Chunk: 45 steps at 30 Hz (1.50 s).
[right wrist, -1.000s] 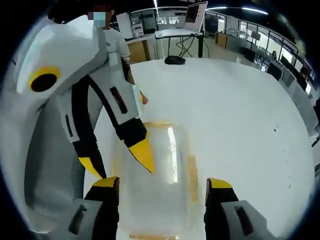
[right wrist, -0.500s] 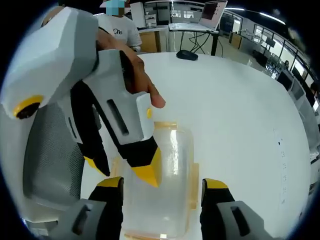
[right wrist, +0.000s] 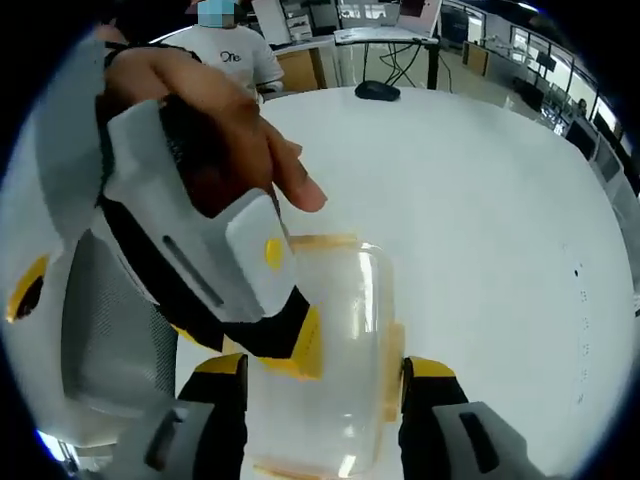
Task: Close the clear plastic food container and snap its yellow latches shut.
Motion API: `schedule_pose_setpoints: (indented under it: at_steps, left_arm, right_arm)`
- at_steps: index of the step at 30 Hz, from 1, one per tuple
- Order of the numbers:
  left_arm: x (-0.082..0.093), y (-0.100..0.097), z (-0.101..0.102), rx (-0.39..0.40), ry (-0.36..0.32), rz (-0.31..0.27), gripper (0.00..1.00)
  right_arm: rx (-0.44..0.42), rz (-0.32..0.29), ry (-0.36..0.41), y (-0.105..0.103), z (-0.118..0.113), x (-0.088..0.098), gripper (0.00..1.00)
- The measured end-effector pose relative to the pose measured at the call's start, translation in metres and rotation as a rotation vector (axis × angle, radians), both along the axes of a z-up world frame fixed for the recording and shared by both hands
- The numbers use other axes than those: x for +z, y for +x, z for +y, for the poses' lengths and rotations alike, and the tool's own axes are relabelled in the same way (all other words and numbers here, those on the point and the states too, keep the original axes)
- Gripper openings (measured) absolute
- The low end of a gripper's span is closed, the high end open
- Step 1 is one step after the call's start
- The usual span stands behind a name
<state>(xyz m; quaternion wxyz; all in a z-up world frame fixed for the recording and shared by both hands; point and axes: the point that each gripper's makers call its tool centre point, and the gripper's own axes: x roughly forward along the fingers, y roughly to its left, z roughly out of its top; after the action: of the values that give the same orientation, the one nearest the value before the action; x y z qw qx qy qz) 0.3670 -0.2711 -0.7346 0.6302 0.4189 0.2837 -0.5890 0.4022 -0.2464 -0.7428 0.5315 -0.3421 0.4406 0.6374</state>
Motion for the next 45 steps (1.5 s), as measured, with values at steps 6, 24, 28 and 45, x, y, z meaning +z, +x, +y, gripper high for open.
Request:
schedule_pose_setpoints:
  at_steps: [6, 24, 28, 45]
  left_arm:
    - [-0.0004, -0.0001, 0.0006, 0.015, 0.018, -0.01, 0.42]
    - [-0.0023, 0.0021, -0.0023, 0.044, 0.075, -0.013, 0.4]
    - [-0.0087, 0.0066, -0.0014, 0.053, 0.111, -0.064, 0.38]
    - [-0.0067, 0.0031, -0.0032, 0.056, 0.076, -0.046, 0.38]
  right_arm:
    - [0.006, 0.006, -0.004, -0.0013, -0.0001, -0.0001, 0.61]
    - [0.01, 0.035, -0.069, -0.0016, 0.0008, -0.0027, 0.57]
    - [0.008, 0.043, -0.094, -0.0031, -0.0022, -0.0047, 0.57]
    - [0.034, 0.096, -0.149, -0.0033, -0.0002, -0.0058, 0.56]
